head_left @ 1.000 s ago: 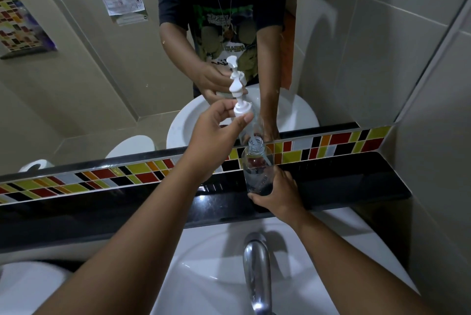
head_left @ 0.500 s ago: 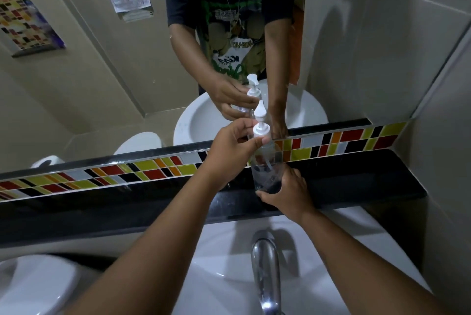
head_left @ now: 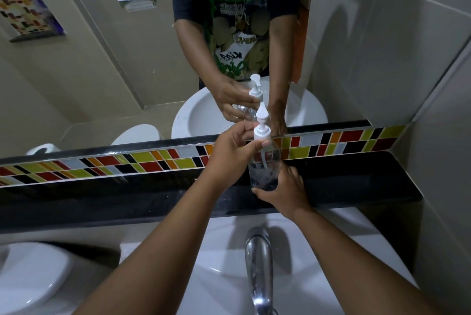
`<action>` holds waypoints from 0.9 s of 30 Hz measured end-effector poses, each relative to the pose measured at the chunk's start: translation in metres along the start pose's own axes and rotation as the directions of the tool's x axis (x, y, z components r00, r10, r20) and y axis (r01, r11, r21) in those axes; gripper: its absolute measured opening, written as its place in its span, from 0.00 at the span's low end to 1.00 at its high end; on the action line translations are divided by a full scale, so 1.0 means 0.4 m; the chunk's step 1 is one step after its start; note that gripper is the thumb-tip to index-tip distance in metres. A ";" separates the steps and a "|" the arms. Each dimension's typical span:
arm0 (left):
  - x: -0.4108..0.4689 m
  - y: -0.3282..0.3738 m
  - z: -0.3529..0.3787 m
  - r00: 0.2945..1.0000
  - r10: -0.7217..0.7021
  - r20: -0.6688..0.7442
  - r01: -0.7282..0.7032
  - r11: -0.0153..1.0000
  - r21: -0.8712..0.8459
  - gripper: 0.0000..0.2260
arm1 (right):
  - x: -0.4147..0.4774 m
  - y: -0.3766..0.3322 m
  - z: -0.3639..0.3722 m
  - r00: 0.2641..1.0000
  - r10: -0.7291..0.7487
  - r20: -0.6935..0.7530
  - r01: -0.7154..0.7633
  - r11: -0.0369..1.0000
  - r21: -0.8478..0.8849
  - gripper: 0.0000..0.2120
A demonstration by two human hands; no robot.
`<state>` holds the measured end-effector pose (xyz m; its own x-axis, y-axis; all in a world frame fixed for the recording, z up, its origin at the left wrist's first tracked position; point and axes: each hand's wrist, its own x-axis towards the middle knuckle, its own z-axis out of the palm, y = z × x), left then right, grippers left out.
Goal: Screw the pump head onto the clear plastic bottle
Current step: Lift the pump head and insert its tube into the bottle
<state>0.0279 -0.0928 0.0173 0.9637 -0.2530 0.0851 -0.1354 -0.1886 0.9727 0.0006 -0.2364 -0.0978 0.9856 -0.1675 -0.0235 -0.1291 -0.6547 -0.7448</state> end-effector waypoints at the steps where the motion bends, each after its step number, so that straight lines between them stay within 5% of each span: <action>1: 0.000 -0.003 0.000 1.000 0.006 -0.008 -0.006 1.000 0.004 0.15 | -0.001 -0.002 0.000 1.000 -0.001 0.002 0.001 1.000 -0.006 0.40; 7: 0.003 -0.008 -0.014 1.000 -0.017 -0.002 0.017 1.000 0.002 0.13 | -0.005 -0.014 -0.002 1.000 -0.024 0.001 0.024 0.997 -0.076 0.41; 12: 0.016 0.006 -0.036 0.997 0.063 0.054 -0.071 0.984 0.161 0.13 | -0.004 -0.021 0.004 1.000 -0.016 -0.010 0.015 0.993 -0.115 0.41; 27: 0.038 -0.008 -0.060 0.994 0.025 0.110 -0.042 0.986 0.161 0.11 | -0.009 -0.050 -0.007 0.994 0.100 0.047 -0.092 0.986 -0.140 0.40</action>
<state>0.0485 -0.0732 0.0208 0.9290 -0.3603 0.0847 -0.2112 -0.3281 0.9207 -0.0007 -0.2248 -0.0808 0.9718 -0.1974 -0.1286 -0.2335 -0.7334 -0.6385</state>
